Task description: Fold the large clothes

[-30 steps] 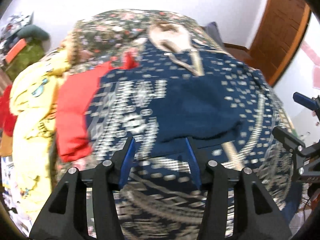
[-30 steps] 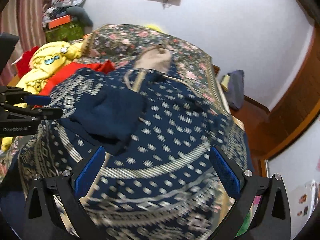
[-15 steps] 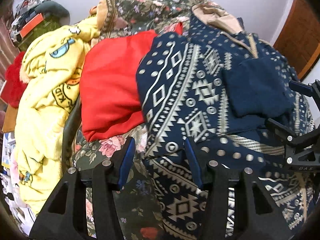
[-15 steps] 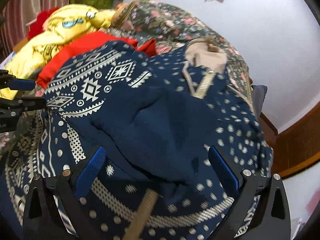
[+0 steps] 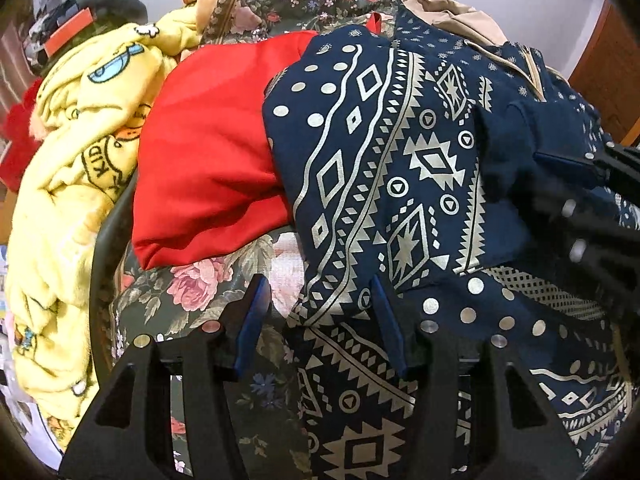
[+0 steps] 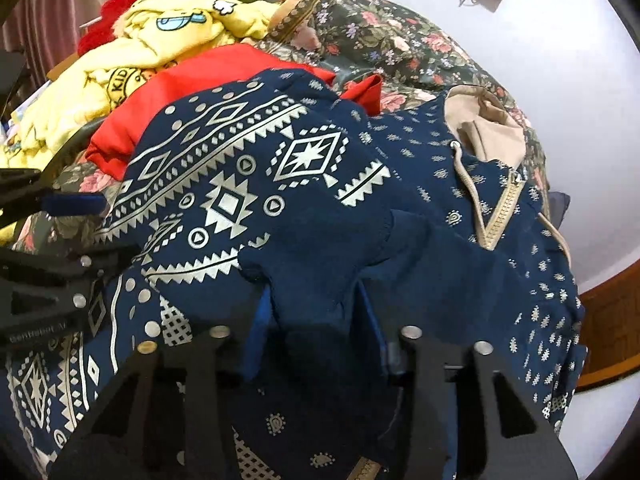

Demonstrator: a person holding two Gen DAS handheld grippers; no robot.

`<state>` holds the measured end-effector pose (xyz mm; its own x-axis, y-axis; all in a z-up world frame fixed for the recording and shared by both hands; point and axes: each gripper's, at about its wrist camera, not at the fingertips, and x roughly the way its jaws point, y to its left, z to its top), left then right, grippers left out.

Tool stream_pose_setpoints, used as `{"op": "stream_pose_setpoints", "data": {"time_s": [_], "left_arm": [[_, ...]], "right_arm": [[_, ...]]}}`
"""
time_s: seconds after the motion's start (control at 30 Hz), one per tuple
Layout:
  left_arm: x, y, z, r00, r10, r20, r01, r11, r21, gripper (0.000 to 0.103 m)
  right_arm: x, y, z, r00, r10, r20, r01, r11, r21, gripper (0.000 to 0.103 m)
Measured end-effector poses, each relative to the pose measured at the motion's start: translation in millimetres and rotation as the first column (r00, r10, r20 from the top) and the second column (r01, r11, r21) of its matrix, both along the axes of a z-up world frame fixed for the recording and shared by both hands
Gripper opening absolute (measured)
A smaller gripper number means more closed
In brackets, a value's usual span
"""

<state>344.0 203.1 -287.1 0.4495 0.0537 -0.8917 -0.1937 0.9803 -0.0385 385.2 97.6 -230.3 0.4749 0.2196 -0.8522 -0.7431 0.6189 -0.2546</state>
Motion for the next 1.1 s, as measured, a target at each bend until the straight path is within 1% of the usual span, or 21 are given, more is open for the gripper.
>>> {"op": "stream_pose_setpoints", "data": {"time_s": [0.03, 0.07, 0.1, 0.17, 0.27, 0.37, 0.43, 0.5, 0.6, 0.7, 0.77, 0.87, 1.0, 1.1], "left_arm": [[0, 0, 0, 1.000, 0.001, -0.001, -0.001, 1.000, 0.001, 0.052], [-1, 1, 0, 1.000, 0.003, -0.003, -0.003, 1.000, 0.000, 0.052], [-1, 1, 0, 1.000, 0.005, -0.006, -0.005, 1.000, -0.002, 0.052], [-1, 2, 0, 1.000, 0.010, -0.011, -0.010, 1.000, -0.007, 0.052], [0, 0, -1, 1.000, 0.011, -0.019, -0.011, 1.000, 0.005, 0.052], [-1, -3, 0, 1.000, 0.009, -0.024, -0.009, 1.000, 0.030, 0.052], [-1, -6, 0, 1.000, 0.012, -0.027, -0.010, 0.999, 0.044, 0.052], [-2, -7, 1, 0.999, 0.020, -0.030, -0.018, 0.999, 0.047, 0.052], [-2, -8, 1, 0.999, 0.035, -0.037, -0.033, 0.998, 0.047, 0.052], [-1, -9, 1, 0.998, 0.042, -0.043, -0.040, 0.998, 0.057, 0.052], [0, -11, 2, 0.998, 0.043, -0.047, -0.040, 0.997, 0.069, 0.052], [1, -11, 2, 0.997, 0.048, -0.054, -0.044, 0.996, 0.079, 0.052], [1, -14, 3, 0.997, 0.052, -0.061, -0.046, 0.994, 0.099, 0.053], [0, -17, 3, 0.997, 0.048, -0.064, -0.039, 0.990, 0.134, 0.055]], "right_arm": [[0, -2, 2, 1.000, -0.009, 0.021, 0.009, 1.000, -0.002, 0.017], [1, -3, 4, 0.999, -0.015, 0.028, 0.015, 1.000, 0.002, 0.014], [2, -8, 9, 0.999, -0.026, 0.023, 0.025, 0.999, 0.027, 0.013], [5, -20, 22, 0.998, -0.053, 0.021, 0.051, 0.995, 0.084, 0.012], [9, -41, 47, 0.993, -0.102, 0.065, 0.092, 0.985, 0.144, 0.011], [14, -71, 78, 0.978, -0.168, 0.121, 0.142, 0.970, 0.199, 0.010], [19, -99, 99, 0.965, -0.224, 0.135, 0.186, 0.951, 0.248, 0.010], [21, -124, 112, 0.952, -0.273, 0.139, 0.226, 0.932, 0.282, 0.009], [25, -160, 122, 0.931, -0.341, 0.128, 0.288, 0.904, 0.316, 0.009], [27, -193, 119, 0.912, -0.398, 0.104, 0.347, 0.880, 0.324, 0.009], [29, -209, 112, 0.904, -0.423, 0.060, 0.382, 0.863, 0.331, 0.009], [31, -231, 93, 0.891, -0.453, -0.021, 0.435, 0.840, 0.324, 0.009], [33, -246, 60, 0.871, -0.464, -0.164, 0.492, 0.812, 0.313, 0.009], [30, -255, 44, 0.857, -0.469, -0.214, 0.515, 0.805, 0.296, 0.009]]}}
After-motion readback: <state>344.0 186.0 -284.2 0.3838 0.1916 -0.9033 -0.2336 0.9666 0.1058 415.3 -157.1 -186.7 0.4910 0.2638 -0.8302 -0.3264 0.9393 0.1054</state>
